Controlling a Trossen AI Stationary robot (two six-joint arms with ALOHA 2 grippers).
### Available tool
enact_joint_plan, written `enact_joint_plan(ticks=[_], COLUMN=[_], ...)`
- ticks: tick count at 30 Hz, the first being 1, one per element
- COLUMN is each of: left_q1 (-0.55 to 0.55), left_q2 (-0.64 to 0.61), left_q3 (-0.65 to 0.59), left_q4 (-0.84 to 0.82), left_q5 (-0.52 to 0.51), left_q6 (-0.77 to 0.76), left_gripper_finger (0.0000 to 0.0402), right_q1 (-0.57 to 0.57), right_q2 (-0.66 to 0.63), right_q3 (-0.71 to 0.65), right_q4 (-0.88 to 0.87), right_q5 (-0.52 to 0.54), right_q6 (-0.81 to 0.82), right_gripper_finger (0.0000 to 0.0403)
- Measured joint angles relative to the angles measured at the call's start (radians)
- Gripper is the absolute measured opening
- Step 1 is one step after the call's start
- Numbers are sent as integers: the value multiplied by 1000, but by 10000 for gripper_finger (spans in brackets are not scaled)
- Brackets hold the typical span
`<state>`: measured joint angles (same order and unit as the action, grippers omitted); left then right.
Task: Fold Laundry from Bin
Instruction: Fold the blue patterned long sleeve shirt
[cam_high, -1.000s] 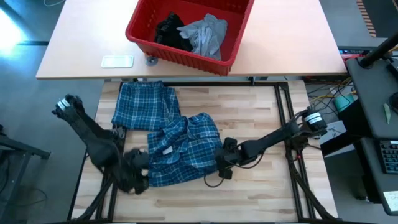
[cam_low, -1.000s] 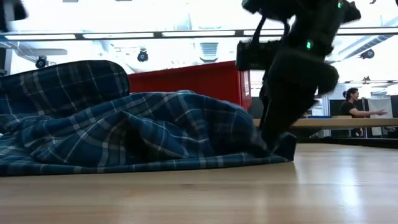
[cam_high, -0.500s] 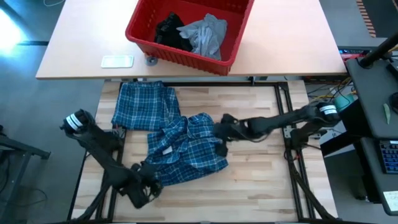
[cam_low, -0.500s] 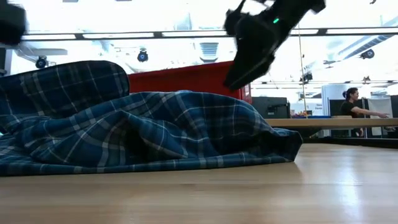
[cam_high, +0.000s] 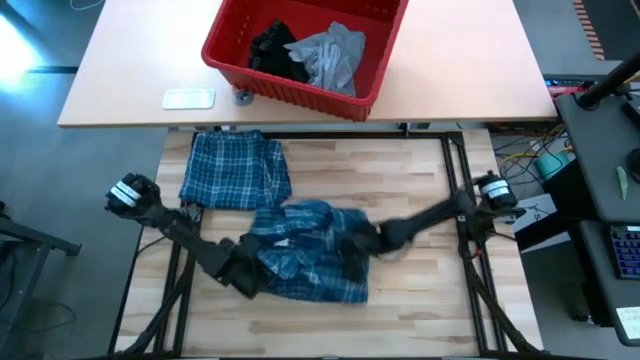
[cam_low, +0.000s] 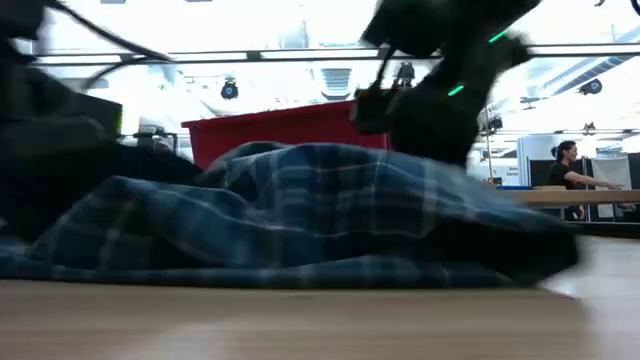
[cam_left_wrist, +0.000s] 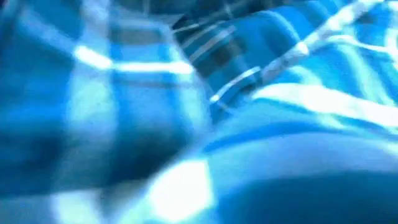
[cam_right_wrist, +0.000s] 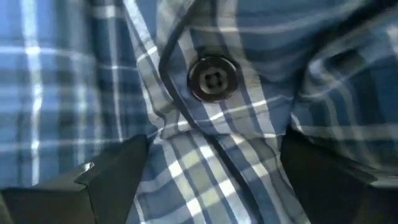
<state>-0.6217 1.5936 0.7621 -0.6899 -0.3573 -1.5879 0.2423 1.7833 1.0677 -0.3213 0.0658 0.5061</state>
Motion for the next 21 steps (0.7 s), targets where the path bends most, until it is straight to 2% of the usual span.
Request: enact_joint_plan(ticks=[5, 8, 10, 13, 17, 21], left_q1=[224, 386, 480, 554, 557, 511], left_q2=[2, 6, 6, -6, -29, -41], left_q3=[22, 24, 52, 155, 348, 507], left_q4=[146, 323, 401, 389, 147, -172], left_q5=[2, -18, -18, 15, 33, 24], left_q6=[436, 662, 793, 980, 1148, 1124], left_gripper_finger=[215, 215, 215, 212, 205, 201], right_q1=[219, 304, 328, 330, 314, 303], right_q2=[-40, -40, -40, -81, -192, -317], right_q3=[-4, 13, 40, 86, 150, 159], right_q4=[3, 79, 78, -93, -238, -404], right_q5=[84, 129, 159, 225, 266, 294], right_q6=[483, 620, 625, 553, 350, 261], right_gripper_finger=[356, 356, 356, 357, 357, 357])
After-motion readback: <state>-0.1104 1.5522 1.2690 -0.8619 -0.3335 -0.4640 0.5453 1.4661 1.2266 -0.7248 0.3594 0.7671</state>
